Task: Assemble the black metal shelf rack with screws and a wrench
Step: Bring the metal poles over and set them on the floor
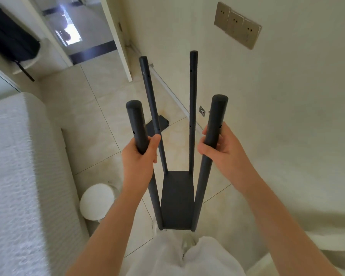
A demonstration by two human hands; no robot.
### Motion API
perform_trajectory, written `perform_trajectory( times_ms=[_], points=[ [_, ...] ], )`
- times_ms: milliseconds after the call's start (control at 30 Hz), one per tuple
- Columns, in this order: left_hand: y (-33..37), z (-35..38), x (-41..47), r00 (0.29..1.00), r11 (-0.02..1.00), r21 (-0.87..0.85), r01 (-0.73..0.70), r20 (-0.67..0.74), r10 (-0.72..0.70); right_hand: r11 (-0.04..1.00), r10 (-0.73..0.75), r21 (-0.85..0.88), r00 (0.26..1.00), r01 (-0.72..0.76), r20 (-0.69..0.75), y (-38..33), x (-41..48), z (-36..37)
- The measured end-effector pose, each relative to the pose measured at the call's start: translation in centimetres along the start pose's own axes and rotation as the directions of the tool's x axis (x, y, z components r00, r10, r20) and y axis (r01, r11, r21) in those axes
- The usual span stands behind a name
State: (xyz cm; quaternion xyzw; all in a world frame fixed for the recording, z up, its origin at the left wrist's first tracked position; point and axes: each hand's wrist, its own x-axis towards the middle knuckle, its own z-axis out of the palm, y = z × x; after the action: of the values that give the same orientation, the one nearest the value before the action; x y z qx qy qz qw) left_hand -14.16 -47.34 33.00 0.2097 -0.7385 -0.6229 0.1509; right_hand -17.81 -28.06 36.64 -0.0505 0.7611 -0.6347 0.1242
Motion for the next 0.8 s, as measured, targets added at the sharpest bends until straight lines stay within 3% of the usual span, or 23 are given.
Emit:
perform_trajectory(
  times_ms=[300, 533, 800],
  points=[
    [-1.1, 1.8, 15.1, 0.958, 0.995, 0.099, -0.013, 0.287, -0.016, 0.999, 0.047, -0.005, 0.998, -0.047, -0.036, 0.6, 14.6, 1.6],
    [0.1, 3.1, 28.0, 0.88, 0.991, 0.131, -0.004, 0.471, -0.058, 0.991, 0.014, -0.129, 0.997, -0.024, -0.073, -0.9, 26.1, 1.6],
    [0.3, 6.7, 39.2, 0.784, 0.966, 0.254, 0.041, 0.592, -0.188, 0.975, 0.094, -0.185, 0.985, -0.12, -0.143, -0.4, 36.2, 1.0]
  ],
)
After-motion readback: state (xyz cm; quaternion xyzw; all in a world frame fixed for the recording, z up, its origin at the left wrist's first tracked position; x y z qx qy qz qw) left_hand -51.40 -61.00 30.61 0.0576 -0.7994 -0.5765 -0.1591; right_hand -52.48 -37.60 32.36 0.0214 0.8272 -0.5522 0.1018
